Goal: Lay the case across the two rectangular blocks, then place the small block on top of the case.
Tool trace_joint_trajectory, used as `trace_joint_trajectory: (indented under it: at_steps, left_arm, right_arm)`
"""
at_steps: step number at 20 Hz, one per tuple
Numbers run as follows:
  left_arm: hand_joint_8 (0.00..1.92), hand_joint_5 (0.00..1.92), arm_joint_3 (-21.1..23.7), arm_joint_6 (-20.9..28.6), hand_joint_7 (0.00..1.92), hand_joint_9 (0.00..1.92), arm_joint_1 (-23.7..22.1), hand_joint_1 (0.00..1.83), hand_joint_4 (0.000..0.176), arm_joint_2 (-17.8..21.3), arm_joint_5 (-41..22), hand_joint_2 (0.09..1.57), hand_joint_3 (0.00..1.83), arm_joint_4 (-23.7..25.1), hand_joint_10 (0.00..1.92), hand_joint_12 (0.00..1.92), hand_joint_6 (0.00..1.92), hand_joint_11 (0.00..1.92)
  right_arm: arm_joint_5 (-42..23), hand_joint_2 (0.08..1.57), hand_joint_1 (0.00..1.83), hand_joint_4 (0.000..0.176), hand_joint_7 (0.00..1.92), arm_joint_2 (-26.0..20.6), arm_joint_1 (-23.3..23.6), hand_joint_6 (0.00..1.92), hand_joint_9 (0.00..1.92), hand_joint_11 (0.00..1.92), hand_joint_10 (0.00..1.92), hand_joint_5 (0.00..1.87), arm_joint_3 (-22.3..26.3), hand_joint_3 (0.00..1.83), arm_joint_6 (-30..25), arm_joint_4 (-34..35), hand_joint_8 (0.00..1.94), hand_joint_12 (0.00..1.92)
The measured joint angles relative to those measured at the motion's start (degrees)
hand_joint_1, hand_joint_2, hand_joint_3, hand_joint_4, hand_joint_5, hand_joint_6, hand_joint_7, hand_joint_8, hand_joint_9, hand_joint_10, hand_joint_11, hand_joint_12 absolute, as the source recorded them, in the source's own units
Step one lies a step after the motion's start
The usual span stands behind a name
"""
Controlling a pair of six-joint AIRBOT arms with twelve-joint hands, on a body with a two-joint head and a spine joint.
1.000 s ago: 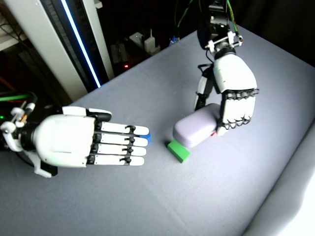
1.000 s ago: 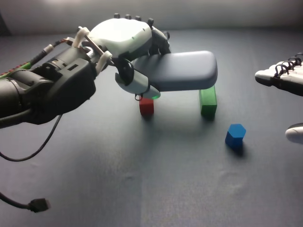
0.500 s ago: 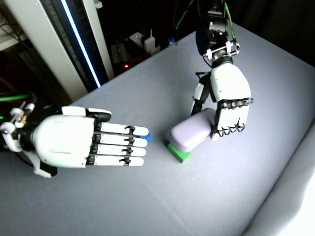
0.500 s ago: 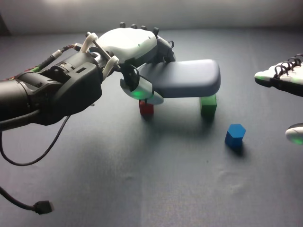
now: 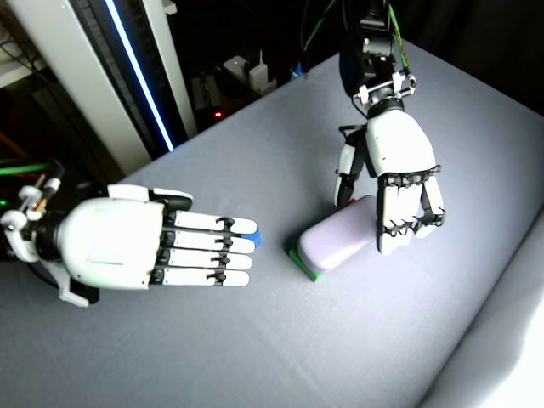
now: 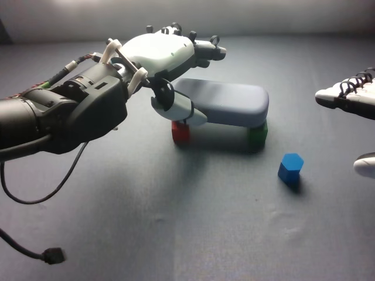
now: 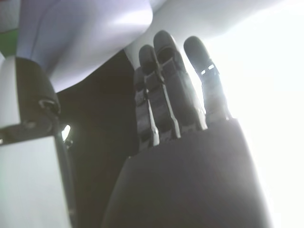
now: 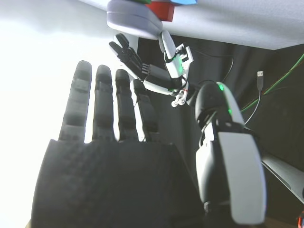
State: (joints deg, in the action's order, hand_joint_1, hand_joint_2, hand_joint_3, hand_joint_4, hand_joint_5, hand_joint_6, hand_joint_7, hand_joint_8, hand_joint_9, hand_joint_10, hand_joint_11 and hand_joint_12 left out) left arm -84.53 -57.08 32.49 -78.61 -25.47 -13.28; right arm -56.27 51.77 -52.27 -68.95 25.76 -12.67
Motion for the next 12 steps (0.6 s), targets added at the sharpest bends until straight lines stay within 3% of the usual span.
trace_joint_trajectory:
  at_steps: [1, 2, 5, 6, 7, 8, 9, 11, 12]
  left_arm:
    - [0.00, 0.34, -0.35, -0.02, 0.53, 0.63, 0.00, 0.98, 0.034, -0.22, 0.15, 0.89, 0.00, -0.02, 0.00, 1.24, 0.00, 0.06]
    - [0.00, 0.32, -0.85, 0.00, 0.52, 0.63, 0.02, 1.03, 0.048, -0.61, 0.20, 0.88, 0.00, -0.04, 0.00, 1.30, 0.00, 0.03]
    - [0.00, 0.27, -1.40, 0.00, 0.39, 0.54, 0.33, 1.07, 0.061, -1.20, 0.87, 0.89, 0.00, -0.70, 0.00, 1.28, 0.00, 0.05]
    - [0.00, 0.27, 4.92, -0.04, 0.38, 0.53, 2.27, 1.07, 0.061, 2.80, -2.99, 0.89, 0.00, -3.10, 0.00, 1.23, 0.00, 0.10]
    - [0.00, 0.26, 6.69, 1.25, 0.35, 0.41, 3.61, 1.07, 0.067, 5.09, -4.46, 0.89, 0.00, 0.52, 0.00, 1.22, 0.00, 0.02]
    - [0.00, 0.25, 8.94, 0.50, 0.35, 0.37, 4.37, 1.06, 0.059, 5.95, -7.08, 0.89, 0.00, -1.09, 0.00, 1.14, 0.00, 0.00]
    - [0.00, 0.20, 11.30, 1.46, 0.26, 0.23, 5.25, 1.02, 0.091, 8.59, -10.47, 0.94, 0.01, -0.79, 0.00, 0.83, 0.01, 0.00]
    - [0.00, 0.21, 14.69, 1.66, 0.21, 0.18, 7.26, 0.94, 0.103, 12.87, -17.35, 0.96, 0.00, -0.61, 0.00, 0.65, 0.00, 0.00]
    - [0.00, 0.19, 16.48, 2.19, 0.21, 0.15, 8.85, 0.89, 0.090, 15.41, -22.29, 0.97, 0.00, -1.03, 0.00, 0.59, 0.00, 0.00]
  right_arm:
    - [0.00, 1.27, 0.32, 0.000, 0.16, 0.00, -0.02, 0.00, 0.15, 0.16, 0.00, 0.08, 0.00, 0.00, -0.02, 0.00, 0.00, 0.03]
    - [0.00, 1.27, 0.31, 0.000, 0.14, 0.00, -0.02, 0.00, 0.13, 0.14, 0.00, 0.07, 0.00, 0.00, -0.04, -0.02, 0.00, 0.03]
    - [0.00, 1.28, 0.36, 0.000, 0.13, 0.00, 0.00, 0.00, 0.12, 0.13, 0.00, 0.08, 0.00, 0.00, -0.09, -0.02, 0.00, 0.02]
    - [0.00, 1.28, 0.36, 0.000, 0.13, 0.13, 0.24, 0.00, 0.12, 0.13, 0.00, 0.08, 0.00, 0.00, -0.48, -0.11, 0.00, 0.02]
    - [-0.31, 1.27, 0.39, 0.000, 0.14, 0.07, 0.24, 0.00, 0.12, 0.14, 0.00, 0.07, 0.00, 0.00, -0.48, -0.07, 0.00, 0.02]
    - [0.59, 1.27, 0.41, 0.000, 0.15, -0.13, 0.15, 0.00, 0.13, 0.14, 0.00, 0.07, -0.02, 0.00, -0.44, -0.02, 0.00, 0.02]
    - [-0.13, 1.28, 0.46, 0.000, 0.15, 0.02, 0.22, 0.00, 0.14, 0.15, 0.01, 0.09, 0.00, 0.00, -0.48, 0.59, 0.00, 0.03]
    - [0.00, 1.29, 0.49, 0.046, 0.04, 0.04, 0.20, 0.00, 0.02, 0.03, 0.00, 0.02, -0.02, 0.00, -0.48, -0.15, 0.00, 0.00]
    - [-0.04, 1.26, 0.47, 0.031, 0.08, 0.07, 0.22, 0.01, 0.06, 0.07, 0.01, 0.06, -0.02, 0.00, -0.48, -0.09, 0.01, 0.03]
